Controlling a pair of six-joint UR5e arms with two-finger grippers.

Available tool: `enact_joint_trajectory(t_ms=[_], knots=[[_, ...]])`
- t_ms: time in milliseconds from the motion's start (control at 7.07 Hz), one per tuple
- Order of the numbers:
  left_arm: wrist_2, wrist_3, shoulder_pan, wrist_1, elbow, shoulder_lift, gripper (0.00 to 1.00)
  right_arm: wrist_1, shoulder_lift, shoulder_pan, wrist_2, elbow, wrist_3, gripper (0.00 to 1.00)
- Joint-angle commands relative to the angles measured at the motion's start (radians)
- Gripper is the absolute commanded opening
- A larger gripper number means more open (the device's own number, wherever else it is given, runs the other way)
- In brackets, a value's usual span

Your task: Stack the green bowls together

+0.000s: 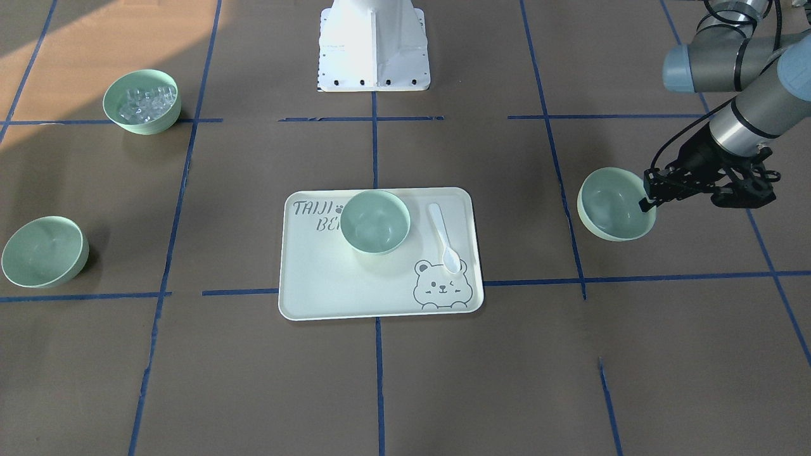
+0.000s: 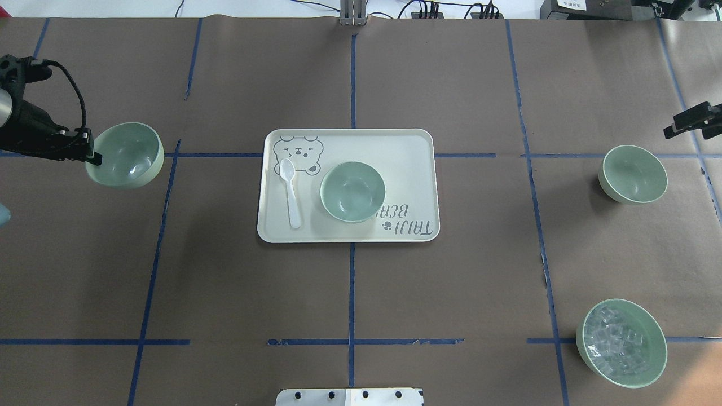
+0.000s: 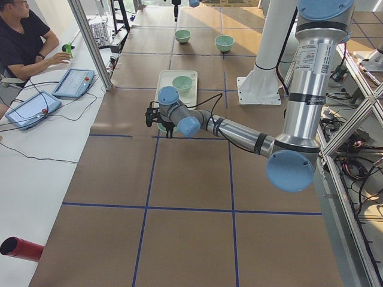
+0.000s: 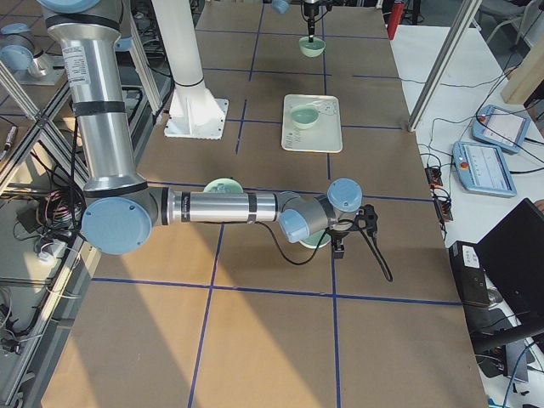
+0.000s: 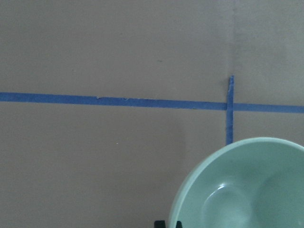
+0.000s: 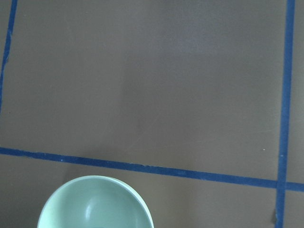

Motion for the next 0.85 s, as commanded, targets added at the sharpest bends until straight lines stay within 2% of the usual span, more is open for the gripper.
enact_joint_trajectory(t_ms=[0,142,283,425,566,708], knots=[[0.002,-0.137,0.0,0.025,-0.012,-0.073,0.0,0.201,-0.044,-0.097,-0.057,-0.045,0.156,1.0],[0.002,-0.148,0.002,0.025,-0.011,-0.08,0.0,0.208,-0.052,-0.102,-0.059,-0.045,0.156,1.0],[0.002,-0.149,0.003,0.025,-0.011,-0.088,0.0,0.207,-0.055,-0.111,-0.063,-0.046,0.156,0.94],[0.002,-0.172,0.005,0.031,-0.006,-0.105,0.0,0.207,-0.057,-0.111,-0.062,-0.046,0.156,0.55],[0.005,-0.229,0.009,0.031,0.002,-0.134,0.0,0.205,-0.057,-0.111,-0.06,-0.046,0.152,0.09],[0.008,-0.288,0.034,0.029,0.003,-0.158,0.0,0.205,-0.057,-0.111,-0.051,-0.045,0.146,0.0]])
